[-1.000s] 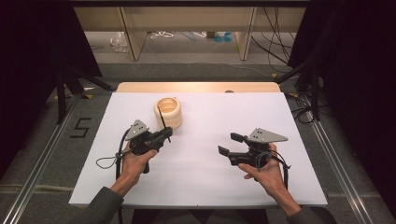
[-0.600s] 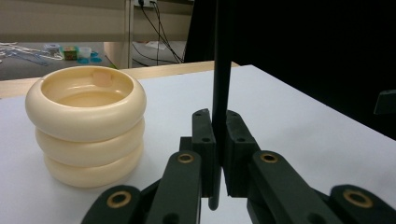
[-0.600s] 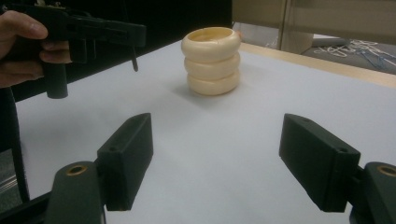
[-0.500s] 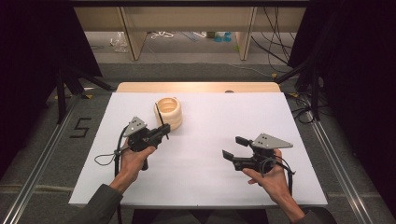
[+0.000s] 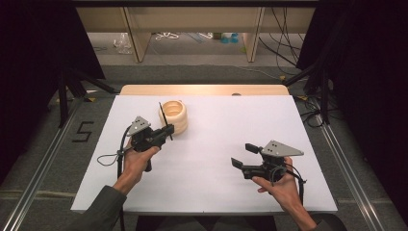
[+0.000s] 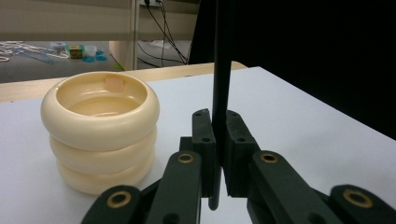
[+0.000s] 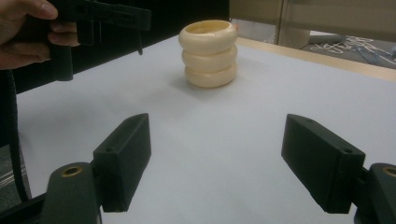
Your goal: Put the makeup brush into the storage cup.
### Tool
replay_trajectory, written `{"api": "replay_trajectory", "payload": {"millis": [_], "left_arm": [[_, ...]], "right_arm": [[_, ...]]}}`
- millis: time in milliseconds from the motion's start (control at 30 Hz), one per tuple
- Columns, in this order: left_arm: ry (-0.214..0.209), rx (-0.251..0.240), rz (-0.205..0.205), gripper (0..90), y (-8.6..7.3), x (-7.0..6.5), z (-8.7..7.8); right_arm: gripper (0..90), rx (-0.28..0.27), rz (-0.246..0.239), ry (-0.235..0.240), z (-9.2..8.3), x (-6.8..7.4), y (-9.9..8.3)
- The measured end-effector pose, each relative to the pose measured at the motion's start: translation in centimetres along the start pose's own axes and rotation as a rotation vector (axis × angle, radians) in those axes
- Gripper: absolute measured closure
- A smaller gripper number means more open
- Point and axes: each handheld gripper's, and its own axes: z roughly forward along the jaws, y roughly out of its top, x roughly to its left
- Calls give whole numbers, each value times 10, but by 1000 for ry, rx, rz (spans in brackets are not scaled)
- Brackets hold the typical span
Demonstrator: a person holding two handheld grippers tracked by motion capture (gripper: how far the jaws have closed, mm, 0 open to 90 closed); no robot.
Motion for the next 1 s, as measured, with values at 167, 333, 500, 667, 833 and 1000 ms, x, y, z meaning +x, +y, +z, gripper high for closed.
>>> {"api": "replay_trajectory", "payload": {"millis": [167, 333, 500, 667, 833, 1000], "left_arm": [[3, 3, -11, 847, 4, 4, 2], [11, -1, -17, 847, 10, 8, 3], [24, -14, -20, 847, 19, 17, 4], [45, -24, -25, 847, 25, 23, 7], [61, -24, -25, 847, 31, 28, 13], [75, -24, -18, 847, 38, 32, 20]], "right_arm": [[252, 10, -6, -10, -1, -1, 0], [254, 12, -6, -20, -2, -2, 0], [254, 9, -2, -19, 0, -3, -2], [254, 3, 0, -12, 0, -3, -2], [254, 8, -3, -14, 0, -3, -1], [255, 14, -3, -13, 0, -3, -2]]}}
